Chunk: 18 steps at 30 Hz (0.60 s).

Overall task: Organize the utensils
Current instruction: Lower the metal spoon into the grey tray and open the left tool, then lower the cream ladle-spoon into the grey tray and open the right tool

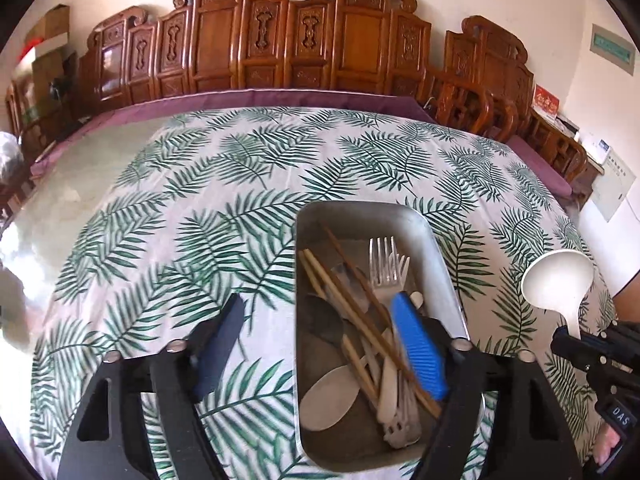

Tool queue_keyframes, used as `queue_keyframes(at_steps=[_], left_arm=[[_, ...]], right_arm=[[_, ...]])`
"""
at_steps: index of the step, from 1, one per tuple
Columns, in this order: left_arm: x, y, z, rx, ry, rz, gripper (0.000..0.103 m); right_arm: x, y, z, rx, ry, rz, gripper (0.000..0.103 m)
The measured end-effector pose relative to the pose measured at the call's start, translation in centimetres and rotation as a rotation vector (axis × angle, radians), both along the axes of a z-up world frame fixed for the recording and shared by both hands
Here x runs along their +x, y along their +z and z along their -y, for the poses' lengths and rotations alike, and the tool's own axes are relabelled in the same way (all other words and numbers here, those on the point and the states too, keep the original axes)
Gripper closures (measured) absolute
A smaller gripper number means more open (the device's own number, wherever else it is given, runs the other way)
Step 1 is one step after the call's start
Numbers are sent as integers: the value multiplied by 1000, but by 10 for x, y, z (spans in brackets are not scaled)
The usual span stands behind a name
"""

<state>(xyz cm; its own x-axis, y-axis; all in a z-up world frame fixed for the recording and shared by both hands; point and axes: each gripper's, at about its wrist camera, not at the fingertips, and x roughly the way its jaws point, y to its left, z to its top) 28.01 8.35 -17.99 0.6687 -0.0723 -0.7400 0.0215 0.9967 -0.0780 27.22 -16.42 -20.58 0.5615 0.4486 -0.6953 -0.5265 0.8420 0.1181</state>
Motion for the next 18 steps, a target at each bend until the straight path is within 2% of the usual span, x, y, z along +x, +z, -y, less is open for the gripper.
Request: queue_keyframes(at_steps=[3,6,18], left_arm=[[-5,2,-7,0,3,-2,13],[-7,3,-14,6,9,6,8],[-5,-1,-52,-14,47,-1,8]], right_arm=[[-3,4,-6,1,6,1,98],[-4,7,-14,1,14,0,98],[26,12,-62,56,38,-44,98]])
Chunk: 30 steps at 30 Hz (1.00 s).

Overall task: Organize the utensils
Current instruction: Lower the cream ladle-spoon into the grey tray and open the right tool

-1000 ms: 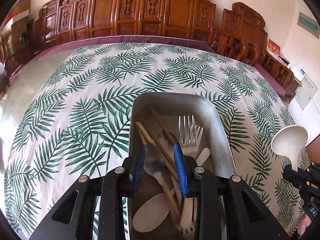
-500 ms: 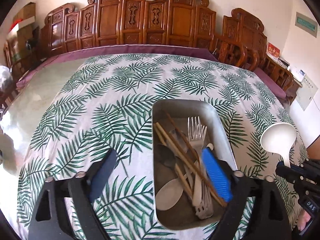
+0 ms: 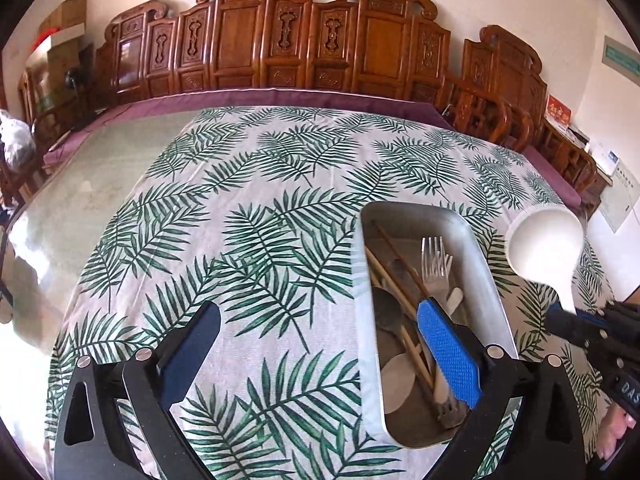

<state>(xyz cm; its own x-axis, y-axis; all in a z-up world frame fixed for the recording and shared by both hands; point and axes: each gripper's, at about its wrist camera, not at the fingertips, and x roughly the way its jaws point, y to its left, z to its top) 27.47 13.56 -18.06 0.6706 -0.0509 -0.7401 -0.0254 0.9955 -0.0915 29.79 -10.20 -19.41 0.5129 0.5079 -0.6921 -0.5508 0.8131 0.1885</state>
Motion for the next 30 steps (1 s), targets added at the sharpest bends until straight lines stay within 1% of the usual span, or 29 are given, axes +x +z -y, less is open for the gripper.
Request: queue_keyframes(at_steps=[6,10,15,18,22,27,30], left_arm=[[3,-2,-10,2,14,1,8],[6,-3,-15,9,22,-3,8],[7,-5,-18,4,34,-5,8],[7,-5,-19,9,35,-5,8],[9,-5,-20,10,34,-6,8],[10,-6,-21,14,36,-8,8],[10,-6,-23,14,39,-7,8]], right_arm=[[27,2,-26,35,0,-16,98],[42,-2,-40,39,-7,-25,98],[55,-19,-52,34,-17,-59,98],[55,-34,-57,26,-23,-87,97],[55,-44,-60,14,-37,-97,96],[65,-46,-51,127,-77,-170,97],[65,-42,-51,151,-86,-173,97]])
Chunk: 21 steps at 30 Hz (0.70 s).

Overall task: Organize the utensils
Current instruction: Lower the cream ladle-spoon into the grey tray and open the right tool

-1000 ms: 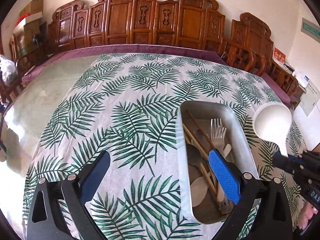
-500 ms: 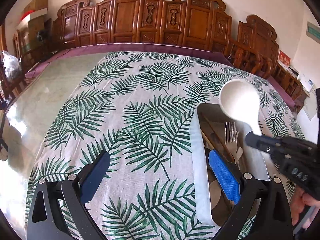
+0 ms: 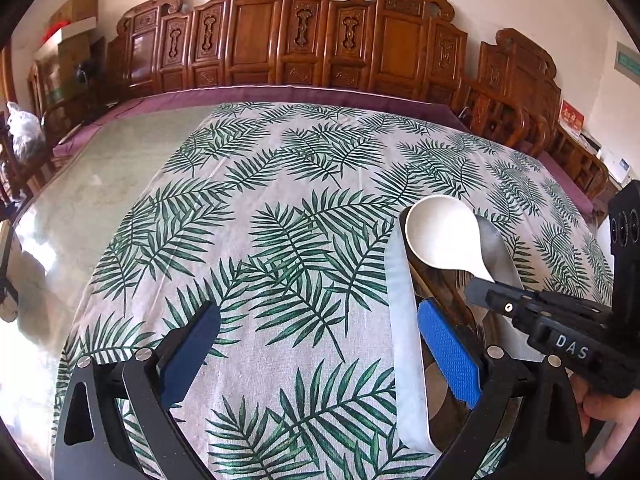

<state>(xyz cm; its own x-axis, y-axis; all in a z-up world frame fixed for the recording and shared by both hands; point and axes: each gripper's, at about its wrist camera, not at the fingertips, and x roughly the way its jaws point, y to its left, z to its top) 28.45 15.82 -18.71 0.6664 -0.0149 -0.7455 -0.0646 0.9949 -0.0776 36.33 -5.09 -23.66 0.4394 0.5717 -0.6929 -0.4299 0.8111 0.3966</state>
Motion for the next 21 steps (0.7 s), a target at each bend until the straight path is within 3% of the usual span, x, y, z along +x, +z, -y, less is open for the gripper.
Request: queue_keyframes(at_steps=[11,21], left_arm=[[-1,2,1,-2,-1,3,8],[-3,4,-2,-7,2,9,8]], right_arm=[[4,-8,4,12,-29,-66,92],[-2,-2,4,23,39,-93,88]])
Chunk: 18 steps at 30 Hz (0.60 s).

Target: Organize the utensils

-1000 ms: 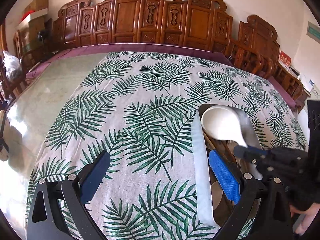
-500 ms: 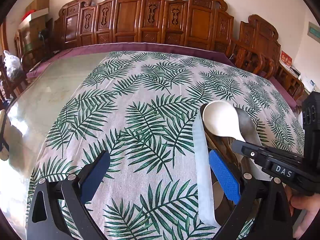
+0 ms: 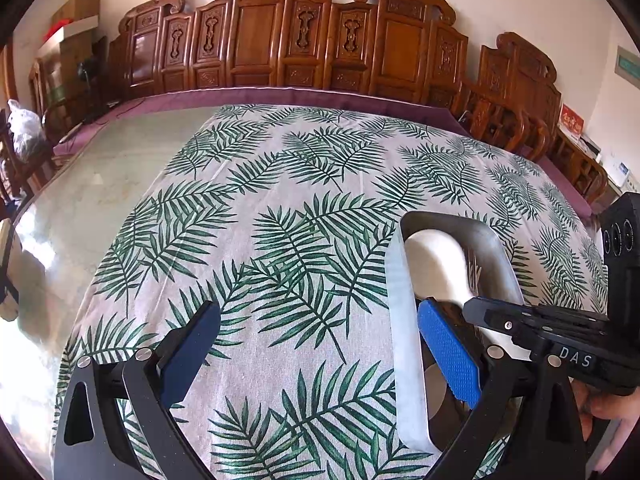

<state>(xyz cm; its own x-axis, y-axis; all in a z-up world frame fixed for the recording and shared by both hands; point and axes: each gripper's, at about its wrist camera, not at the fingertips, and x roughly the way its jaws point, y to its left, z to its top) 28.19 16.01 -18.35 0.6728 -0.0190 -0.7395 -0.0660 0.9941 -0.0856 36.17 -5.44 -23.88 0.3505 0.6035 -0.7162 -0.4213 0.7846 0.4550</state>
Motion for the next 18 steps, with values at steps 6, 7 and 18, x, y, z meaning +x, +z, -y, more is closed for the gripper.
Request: queue_keyframes(at_steps=[6,7,18], left_arm=[[0,2,0,-4,1,1,8],[-1,3,1,-4,1,4,8],[-22,23,25,2,-20,40,8]], right_arm=[[-8,8,2,-37,20,38,88],[-11,11,3,-52,19,56,88],[-58,46,40,-156,-42,228,61]])
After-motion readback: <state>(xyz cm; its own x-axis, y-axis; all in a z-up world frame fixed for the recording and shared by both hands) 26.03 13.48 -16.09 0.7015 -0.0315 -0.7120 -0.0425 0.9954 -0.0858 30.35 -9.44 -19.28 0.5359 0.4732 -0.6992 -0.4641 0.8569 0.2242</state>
